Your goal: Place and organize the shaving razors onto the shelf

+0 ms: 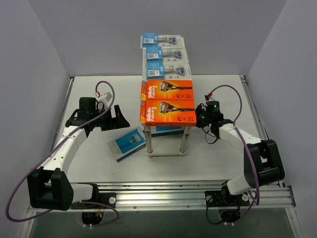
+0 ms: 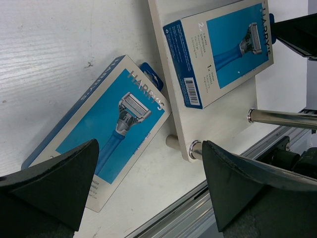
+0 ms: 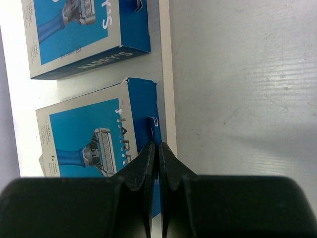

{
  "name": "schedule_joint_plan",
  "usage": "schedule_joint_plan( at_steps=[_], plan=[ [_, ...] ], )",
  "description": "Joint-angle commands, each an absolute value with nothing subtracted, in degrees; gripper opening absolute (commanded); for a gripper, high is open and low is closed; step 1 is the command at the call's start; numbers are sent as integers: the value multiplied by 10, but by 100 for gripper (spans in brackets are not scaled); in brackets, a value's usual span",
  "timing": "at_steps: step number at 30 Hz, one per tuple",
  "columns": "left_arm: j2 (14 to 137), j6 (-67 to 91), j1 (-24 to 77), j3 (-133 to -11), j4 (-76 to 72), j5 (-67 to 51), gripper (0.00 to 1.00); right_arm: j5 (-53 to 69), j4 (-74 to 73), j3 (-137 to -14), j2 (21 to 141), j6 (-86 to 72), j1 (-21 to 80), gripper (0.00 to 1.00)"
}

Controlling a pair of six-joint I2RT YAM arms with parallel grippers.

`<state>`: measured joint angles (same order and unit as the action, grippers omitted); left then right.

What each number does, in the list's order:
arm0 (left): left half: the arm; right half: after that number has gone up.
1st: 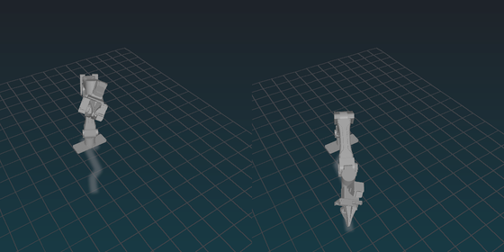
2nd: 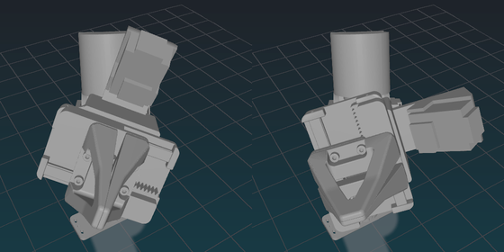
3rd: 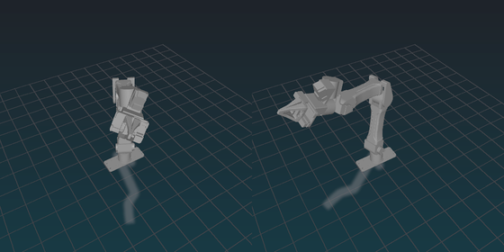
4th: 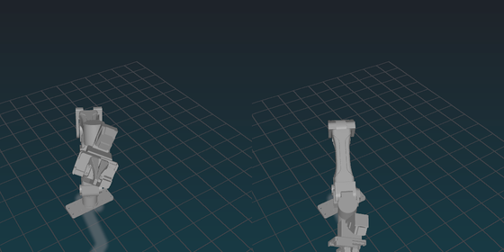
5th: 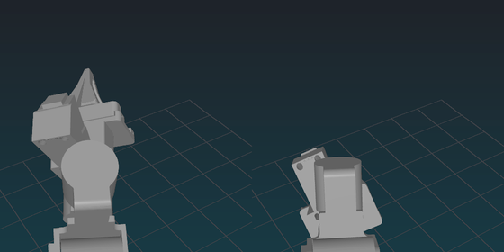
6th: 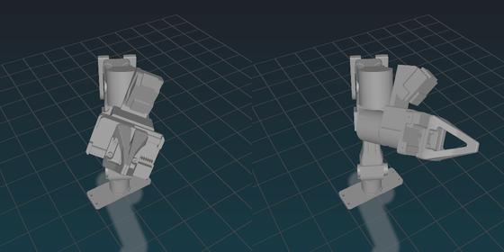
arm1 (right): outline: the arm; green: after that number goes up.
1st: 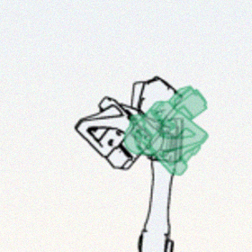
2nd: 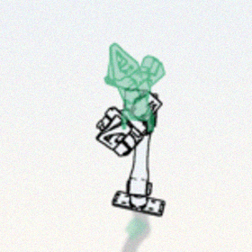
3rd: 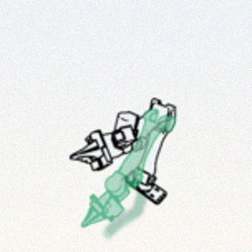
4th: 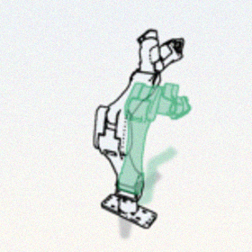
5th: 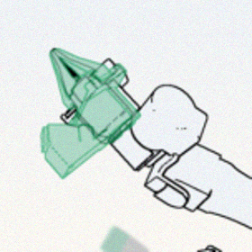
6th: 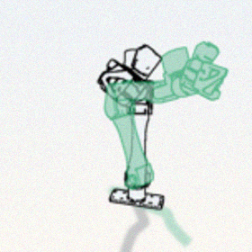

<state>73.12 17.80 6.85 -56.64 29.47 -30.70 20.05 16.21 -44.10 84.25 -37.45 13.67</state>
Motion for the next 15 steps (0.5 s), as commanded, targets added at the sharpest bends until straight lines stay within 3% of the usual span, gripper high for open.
schedule_joint_plan(
  at_steps=[1, 15],
  plan=[
    [722, 171, 71, -586, 292, -316, 94, 200, 188, -470, 853, -378, 133, 0],
    [722, 173, 72, -586, 289, -323, 94, 186, 200, -483, 873, -395, 133, 0]
  ],
)
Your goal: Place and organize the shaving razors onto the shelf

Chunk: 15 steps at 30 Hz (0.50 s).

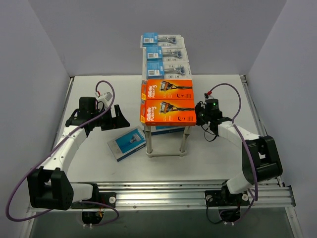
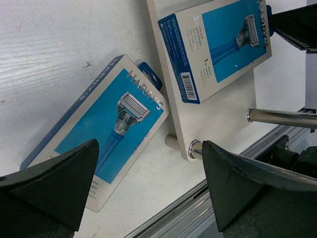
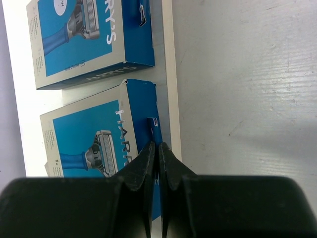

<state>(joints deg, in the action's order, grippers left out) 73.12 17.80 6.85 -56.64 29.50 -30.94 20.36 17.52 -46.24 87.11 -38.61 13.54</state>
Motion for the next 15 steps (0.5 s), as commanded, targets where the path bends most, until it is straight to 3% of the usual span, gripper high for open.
schedule_joint_plan(
  at_steps=[1, 15],
  plan=[
    [723, 173, 71, -586, 288, -323, 94, 184, 200, -483, 874, -396, 133, 0],
    [723, 174, 71, -586, 287, -329, 94, 170, 229, -470, 882, -429, 133, 0]
  ],
)
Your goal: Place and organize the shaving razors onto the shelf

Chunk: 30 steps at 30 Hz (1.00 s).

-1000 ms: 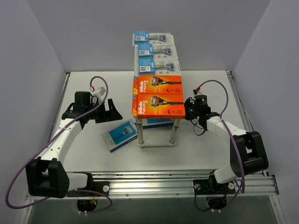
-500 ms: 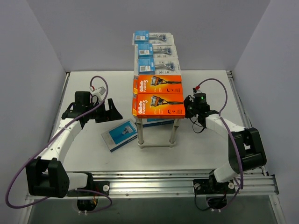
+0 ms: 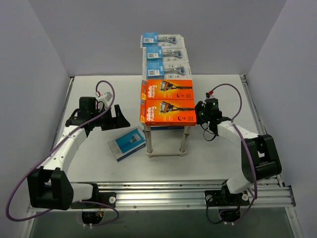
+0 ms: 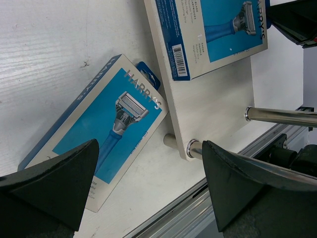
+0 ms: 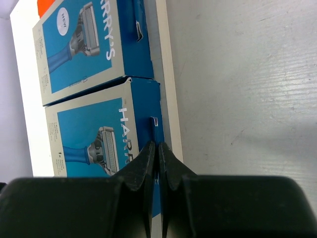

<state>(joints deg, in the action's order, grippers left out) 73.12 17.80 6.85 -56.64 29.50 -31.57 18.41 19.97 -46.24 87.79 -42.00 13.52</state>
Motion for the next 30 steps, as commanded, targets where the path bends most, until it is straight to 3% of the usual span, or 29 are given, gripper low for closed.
schedule_joint_plan(
  at_steps=[1, 30],
  plan=[
    [724, 174, 71, -586, 287, -329, 94, 170, 229, -471, 884, -429, 133, 0],
    [729, 176, 70, -587, 286, -337, 94, 163, 262, -486, 924, -453, 133, 0]
  ],
)
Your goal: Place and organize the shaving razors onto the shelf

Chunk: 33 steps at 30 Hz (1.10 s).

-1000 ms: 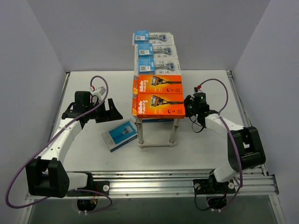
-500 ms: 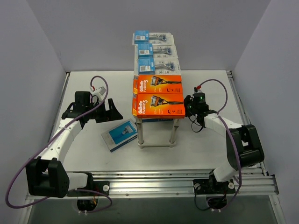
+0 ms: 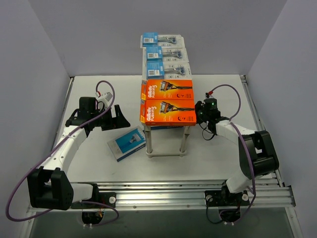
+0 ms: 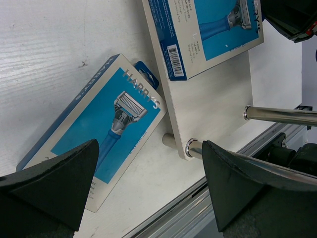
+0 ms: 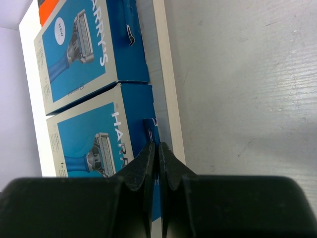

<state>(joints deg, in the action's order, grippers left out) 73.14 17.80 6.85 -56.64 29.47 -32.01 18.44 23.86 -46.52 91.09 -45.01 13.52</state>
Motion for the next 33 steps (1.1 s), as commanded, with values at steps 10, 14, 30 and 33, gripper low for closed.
schedule_joint_plan(
  at_steps=[10, 14, 30, 33],
  plan=[
    [730, 177, 69, -587, 285, -339, 94, 161, 266, -479, 920, -461, 133, 0],
    [730, 177, 69, -586, 285, -338, 94, 159, 264, -475, 913, -462, 134, 0],
    [729, 171, 69, -589, 292, -322, 94, 167, 216, -486, 871, -460, 121, 45],
    [728, 170, 68, -590, 294, -318, 94, 173, 203, -490, 862, -456, 113, 49]
  ],
)
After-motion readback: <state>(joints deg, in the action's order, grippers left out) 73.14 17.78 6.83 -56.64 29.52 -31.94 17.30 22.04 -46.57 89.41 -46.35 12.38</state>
